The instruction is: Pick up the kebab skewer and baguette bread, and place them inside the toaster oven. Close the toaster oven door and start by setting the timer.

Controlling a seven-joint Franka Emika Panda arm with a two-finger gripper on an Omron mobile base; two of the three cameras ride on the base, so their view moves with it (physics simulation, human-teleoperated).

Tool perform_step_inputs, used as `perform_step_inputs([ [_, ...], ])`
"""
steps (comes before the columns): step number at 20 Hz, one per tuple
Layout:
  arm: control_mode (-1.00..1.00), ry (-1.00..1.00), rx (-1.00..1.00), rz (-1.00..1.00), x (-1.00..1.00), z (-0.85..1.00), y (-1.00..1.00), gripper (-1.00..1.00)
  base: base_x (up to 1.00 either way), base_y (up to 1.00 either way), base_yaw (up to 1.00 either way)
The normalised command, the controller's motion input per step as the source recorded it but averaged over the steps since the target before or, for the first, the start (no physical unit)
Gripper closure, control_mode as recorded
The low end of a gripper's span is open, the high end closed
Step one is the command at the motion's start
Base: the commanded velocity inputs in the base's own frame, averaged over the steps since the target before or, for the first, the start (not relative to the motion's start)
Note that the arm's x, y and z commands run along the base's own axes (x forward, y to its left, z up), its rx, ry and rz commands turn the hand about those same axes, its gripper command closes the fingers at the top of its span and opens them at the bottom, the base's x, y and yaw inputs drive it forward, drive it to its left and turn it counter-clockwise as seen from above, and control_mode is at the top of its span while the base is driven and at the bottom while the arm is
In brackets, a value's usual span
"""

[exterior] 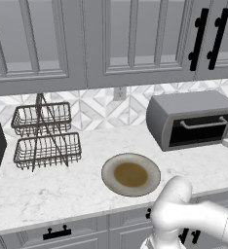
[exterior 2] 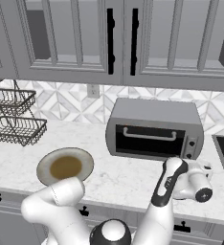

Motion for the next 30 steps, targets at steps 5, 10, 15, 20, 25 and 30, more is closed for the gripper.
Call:
perform_step_inputs([
  [5, -1.0, 0.0, 0.0, 0.0, 0.0, 0.02, -0.01, -1.0, 0.0, 0.0, 0.0],
  [10, -1.0, 0.0, 0.0, 0.0, 0.01, 0.01, 0.0, -1.0, 0.0, 0.0, 0.0],
  [15, -1.0, 0.0, 0.0, 0.0, 0.06, 0.01, -0.02, -1.0, 0.0, 0.0, 0.0],
  [20, -1.0, 0.0, 0.0, 0.0, 0.04, 0.0, -0.32, -1.0, 0.0, 0.0, 0.0],
  [25, -1.0, 0.0, 0.0, -0.01, 0.05, 0.0, -0.11, -1.0, 0.0, 0.0, 0.0],
  [30, -1.0, 0.0, -0.01, -0.03, 0.04, 0.0, 0.11, -1.0, 0.0, 0.0, 0.0],
])
